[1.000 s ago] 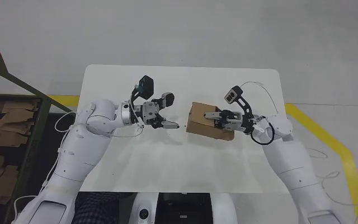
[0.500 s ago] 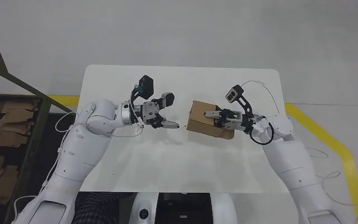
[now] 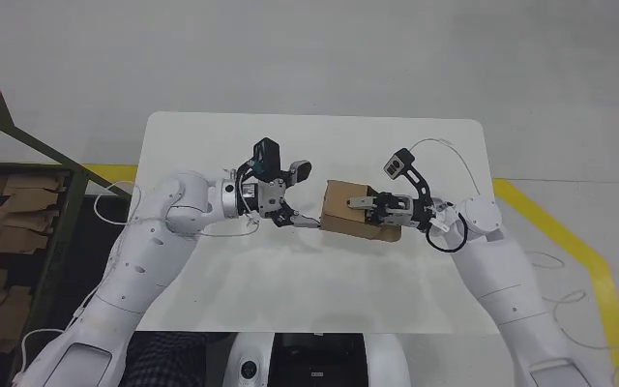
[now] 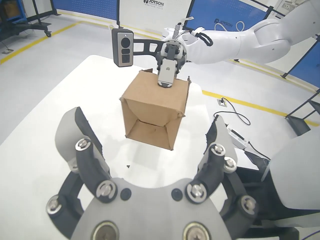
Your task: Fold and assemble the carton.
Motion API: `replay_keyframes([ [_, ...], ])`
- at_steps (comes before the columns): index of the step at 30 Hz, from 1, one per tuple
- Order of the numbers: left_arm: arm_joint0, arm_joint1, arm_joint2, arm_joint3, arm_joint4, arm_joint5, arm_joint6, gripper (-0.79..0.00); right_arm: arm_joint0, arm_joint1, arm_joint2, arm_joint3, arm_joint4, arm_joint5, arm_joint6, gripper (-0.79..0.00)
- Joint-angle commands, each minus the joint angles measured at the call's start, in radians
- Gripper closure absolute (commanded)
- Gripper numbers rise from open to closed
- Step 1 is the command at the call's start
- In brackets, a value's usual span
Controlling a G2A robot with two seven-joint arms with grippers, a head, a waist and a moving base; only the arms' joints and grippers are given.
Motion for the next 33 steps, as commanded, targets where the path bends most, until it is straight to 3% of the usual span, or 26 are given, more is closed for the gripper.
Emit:
replay_keyframes([
  [1, 0.001, 0.007, 0.014, 0.003, 0.123, 0.0, 0.131, -0.785, 0.007, -0.001, -0.006, 0.012, 0.006, -0.005, 0.015, 0.0],
  [7, -0.004, 0.031, 0.089, 0.073, 0.367, 0.0, 0.467, -0.785, 0.035, -0.008, -0.017, 0.066, 0.047, -0.02, 0.056, 0.0],
  [16, -0.078, 0.051, 0.2, 0.182, 0.525, 0.0, 0.72, -0.785, 0.063, -0.013, -0.044, 0.098, 0.004, -0.062, 0.062, 0.0],
  [22, -0.113, 0.049, 0.259, 0.214, 0.557, 0.0, 0.767, -0.785, 0.064, -0.018, -0.067, 0.092, -0.031, -0.082, 0.04, 0.0],
  [33, -0.158, 0.026, 0.32, 0.252, 0.521, 0.0, 0.723, -0.785, 0.066, -0.022, -0.097, 0.078, -0.058, -0.088, 0.038, 0.0],
])
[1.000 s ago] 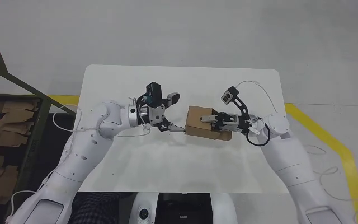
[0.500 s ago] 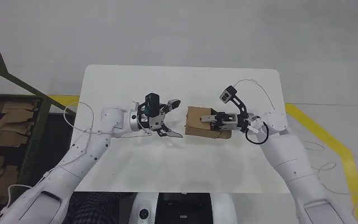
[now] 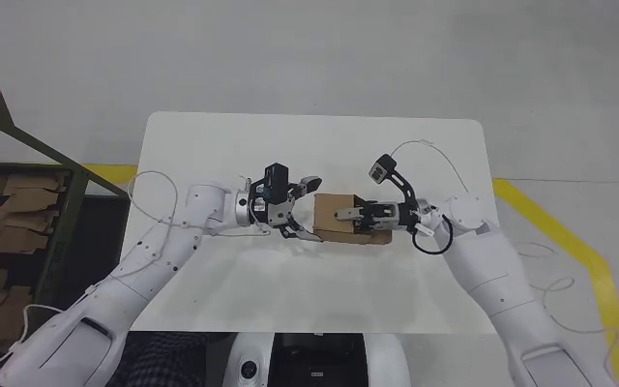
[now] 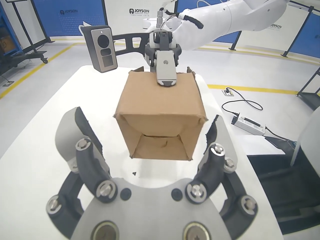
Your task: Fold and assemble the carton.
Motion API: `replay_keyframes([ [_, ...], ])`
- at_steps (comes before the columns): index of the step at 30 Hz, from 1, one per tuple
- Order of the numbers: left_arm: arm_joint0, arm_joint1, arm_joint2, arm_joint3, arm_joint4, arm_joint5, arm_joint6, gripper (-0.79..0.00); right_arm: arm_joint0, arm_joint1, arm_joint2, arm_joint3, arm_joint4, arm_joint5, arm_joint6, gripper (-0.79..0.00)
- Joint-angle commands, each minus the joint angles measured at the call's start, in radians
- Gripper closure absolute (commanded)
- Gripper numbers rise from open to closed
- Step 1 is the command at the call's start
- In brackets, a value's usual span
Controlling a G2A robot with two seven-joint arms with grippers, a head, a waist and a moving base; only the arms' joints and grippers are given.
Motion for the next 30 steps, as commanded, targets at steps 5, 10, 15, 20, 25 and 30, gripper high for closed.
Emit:
replay_keyframes([
  [5, -0.009, -0.014, 0.018, 0.013, -0.025, 0.0, -0.035, -0.785, -0.001, -0.001, -0.008, -0.015, -0.021, 0.0, -0.017, 0.0],
  [10, -0.009, -0.017, 0.023, 0.017, -0.05, 0.0, -0.042, -0.785, -0.002, 0.0, -0.008, -0.019, -0.03, -0.004, -0.029, 0.0],
  [15, -0.009, -0.015, 0.026, 0.019, -0.069, 0.0, -0.062, -0.785, -0.003, 0.001, -0.009, -0.025, -0.043, -0.005, -0.041, 0.0],
  [20, -0.009, -0.013, 0.027, 0.017, -0.085, 0.0, -0.075, -0.785, -0.005, 0.002, -0.01, -0.034, -0.053, -0.005, -0.052, 0.0],
  [25, -0.012, -0.012, 0.033, 0.018, -0.099, 0.0, -0.089, -0.73, -0.006, 0.002, -0.012, -0.038, -0.055, -0.003, -0.055, 0.0],
  [30, -0.016, -0.012, 0.044, 0.017, -0.112, 0.0, -0.098, -0.65, -0.004, 0.001, -0.014, -0.036, -0.053, -0.003, -0.055, 0.0],
])
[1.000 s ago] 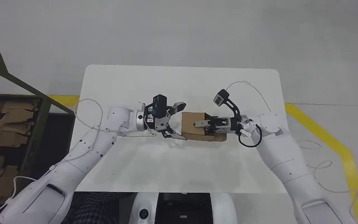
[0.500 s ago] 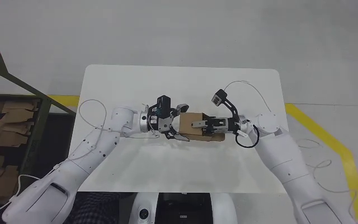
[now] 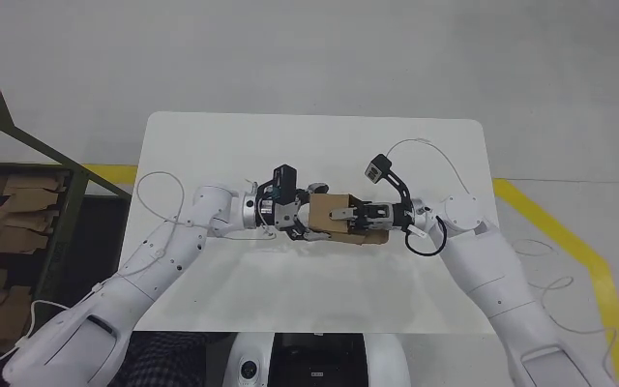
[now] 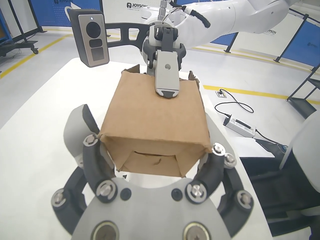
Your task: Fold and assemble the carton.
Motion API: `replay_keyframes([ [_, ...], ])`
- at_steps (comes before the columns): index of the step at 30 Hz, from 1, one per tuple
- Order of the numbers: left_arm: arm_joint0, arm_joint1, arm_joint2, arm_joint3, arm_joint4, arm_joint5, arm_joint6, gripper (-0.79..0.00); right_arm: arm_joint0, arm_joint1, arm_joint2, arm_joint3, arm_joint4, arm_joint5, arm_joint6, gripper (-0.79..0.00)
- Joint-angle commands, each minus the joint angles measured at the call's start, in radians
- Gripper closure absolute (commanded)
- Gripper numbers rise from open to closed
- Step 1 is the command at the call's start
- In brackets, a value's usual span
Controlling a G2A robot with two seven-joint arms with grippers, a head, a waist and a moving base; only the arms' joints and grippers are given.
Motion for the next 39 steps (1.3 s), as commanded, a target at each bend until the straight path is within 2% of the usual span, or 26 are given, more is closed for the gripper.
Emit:
replay_keyframes([
  [1, -0.002, 0.0, 0.004, 0.001, -0.007, 0.0, -0.002, -0.634, 0.001, 0.0, -0.001, 0.001, 0.002, 0.0, 0.001, 0.0],
  [6, -0.011, 0.0, 0.018, 0.005, -0.023, 0.0, -0.01, -0.594, 0.004, -0.001, -0.002, 0.007, 0.007, -0.001, 0.002, 0.0],
  [9, -0.015, 0.0, 0.024, 0.007, -0.026, 0.0, -0.009, -0.52, 0.007, -0.001, -0.002, 0.01, 0.009, -0.004, 0.002, 0.0],
  [14, -0.02, 0.001, 0.031, 0.01, -0.032, 0.0, -0.006, -0.477, 0.009, -0.001, -0.002, 0.012, 0.009, -0.002, -0.002, 0.0],
  [16, -0.022, 0.001, 0.034, 0.011, -0.035, 0.0, -0.003, -0.471, 0.009, -0.001, -0.003, 0.013, 0.009, 0.0, -0.002, -0.108],
  [19, -0.023, 0.003, 0.037, 0.015, -0.038, 0.0, 0.0, -0.468, 0.011, -0.001, -0.003, 0.012, 0.009, 0.001, -0.003, -0.179],
  [21, -0.023, 0.004, 0.04, 0.018, -0.04, 0.0, 0.002, -0.468, 0.011, -0.001, -0.002, 0.011, 0.013, 0.001, -0.002, -0.271],
  [22, -0.024, 0.004, 0.04, 0.02, -0.04, 0.0, 0.003, -0.456, 0.011, -0.001, 0.0, 0.012, 0.014, 0.002, -0.002, -0.28],
  [28, -0.021, 0.009, 0.04, 0.027, -0.045, 0.0, 0.02, -0.397, 0.009, 0.004, 0.014, 0.009, 0.012, 0.004, -0.003, -0.277],
  [39, -0.004, 0.019, 0.014, 0.042, -0.033, 0.0, 0.05, -0.391, -0.027, 0.033, 0.106, -0.023, -0.017, 0.011, -0.017, -0.277],
])
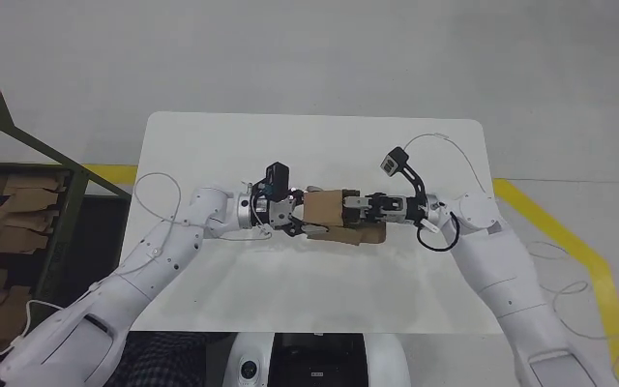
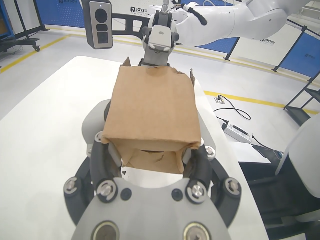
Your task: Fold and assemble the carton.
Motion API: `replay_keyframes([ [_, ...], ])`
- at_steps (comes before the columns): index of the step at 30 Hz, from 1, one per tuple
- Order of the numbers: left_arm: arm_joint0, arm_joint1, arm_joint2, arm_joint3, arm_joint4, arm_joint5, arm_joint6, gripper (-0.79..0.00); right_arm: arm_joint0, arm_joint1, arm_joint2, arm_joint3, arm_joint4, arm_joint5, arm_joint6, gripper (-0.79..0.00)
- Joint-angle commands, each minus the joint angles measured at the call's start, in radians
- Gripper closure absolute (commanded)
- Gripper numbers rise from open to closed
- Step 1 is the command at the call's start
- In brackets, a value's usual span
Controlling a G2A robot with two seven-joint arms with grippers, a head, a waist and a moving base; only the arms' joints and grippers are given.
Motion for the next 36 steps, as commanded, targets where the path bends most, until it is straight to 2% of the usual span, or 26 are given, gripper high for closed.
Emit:
replay_keyframes([
  [1, 0.003, 0.002, -0.007, 0.002, 0.004, 0.0, 0.004, -0.391, -0.011, 0.008, 0.027, -0.012, -0.007, 0.003, -0.005, -0.277],
  [9, 0.023, 0.006, -0.059, 0.015, -0.005, 0.02, 0.026, -0.382, -0.112, 0.041, 0.112, -0.159, -0.074, 0.027, -0.015, -0.283],
  [16, 0.033, 0.003, -0.085, 0.012, -0.014, 0.031, 0.022, -0.443, -0.198, 0.058, 0.135, -0.293, -0.143, 0.059, -0.047, -0.292],
  [19, 0.038, 0.002, -0.093, 0.013, -0.016, 0.032, 0.019, -0.437, -0.218, 0.061, 0.13, -0.333, -0.162, 0.065, -0.051, -0.292],
  [24, 0.048, -0.001, -0.104, 0.002, -0.014, 0.028, 0.015, -0.428, -0.223, 0.063, 0.115, -0.358, -0.185, 0.074, -0.068, -0.296],
  [28, 0.059, -0.002, -0.109, -0.016, -0.008, 0.014, 0.013, -0.422, -0.197, 0.06, 0.102, -0.337, -0.18, 0.087, -0.101, -0.292],
  [32, 0.072, -0.002, -0.117, -0.034, 0.003, 0.007, 0.003, -0.453, -0.171, 0.057, 0.089, -0.315, -0.165, 0.095, -0.117, -0.289],
  [36, 0.085, 0.0, -0.131, -0.048, 0.006, 0.003, -0.002, -0.44, -0.155, 0.055, 0.07, -0.311, -0.162, 0.094, -0.114, -0.292],
])
